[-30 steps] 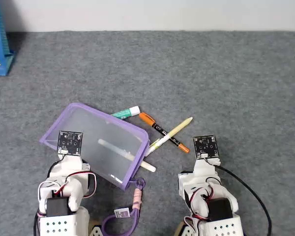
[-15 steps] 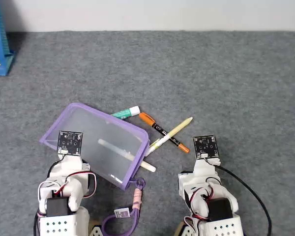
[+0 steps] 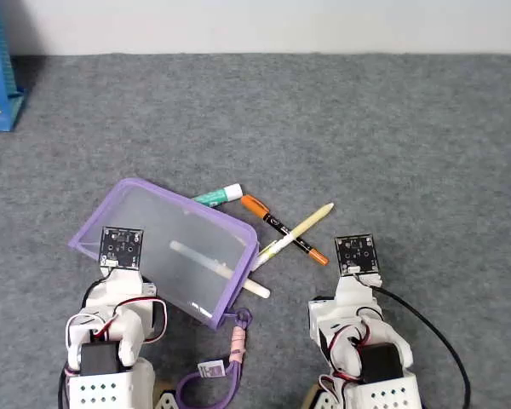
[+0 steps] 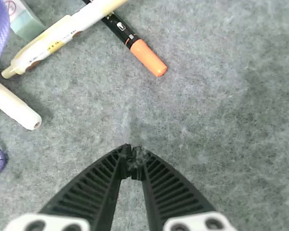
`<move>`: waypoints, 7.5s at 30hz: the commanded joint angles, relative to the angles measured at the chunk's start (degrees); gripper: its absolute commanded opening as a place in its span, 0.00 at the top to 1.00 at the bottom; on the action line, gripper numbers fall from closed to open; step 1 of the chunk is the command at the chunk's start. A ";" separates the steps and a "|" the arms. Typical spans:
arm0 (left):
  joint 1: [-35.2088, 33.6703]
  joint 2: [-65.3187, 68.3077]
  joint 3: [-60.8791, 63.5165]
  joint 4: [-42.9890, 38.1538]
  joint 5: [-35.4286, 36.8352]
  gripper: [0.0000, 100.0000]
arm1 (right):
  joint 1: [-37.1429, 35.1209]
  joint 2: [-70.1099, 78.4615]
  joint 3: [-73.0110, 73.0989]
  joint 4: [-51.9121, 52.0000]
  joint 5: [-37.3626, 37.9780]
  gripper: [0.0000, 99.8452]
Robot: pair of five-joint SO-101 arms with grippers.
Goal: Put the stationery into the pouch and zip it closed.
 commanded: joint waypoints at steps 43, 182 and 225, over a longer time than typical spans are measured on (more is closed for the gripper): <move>0.00 -0.62 -1.01 0.35 -0.44 0.99 | -7.34 5.23 -29.45 6.81 7.74 0.99; -6.42 -0.62 -28.79 15.47 3.78 0.98 | -42.42 36.44 -33.49 -31.78 0.79 0.99; 8.88 -0.62 -36.70 21.19 13.19 0.69 | -36.97 36.97 -29.54 -52.09 0.44 0.99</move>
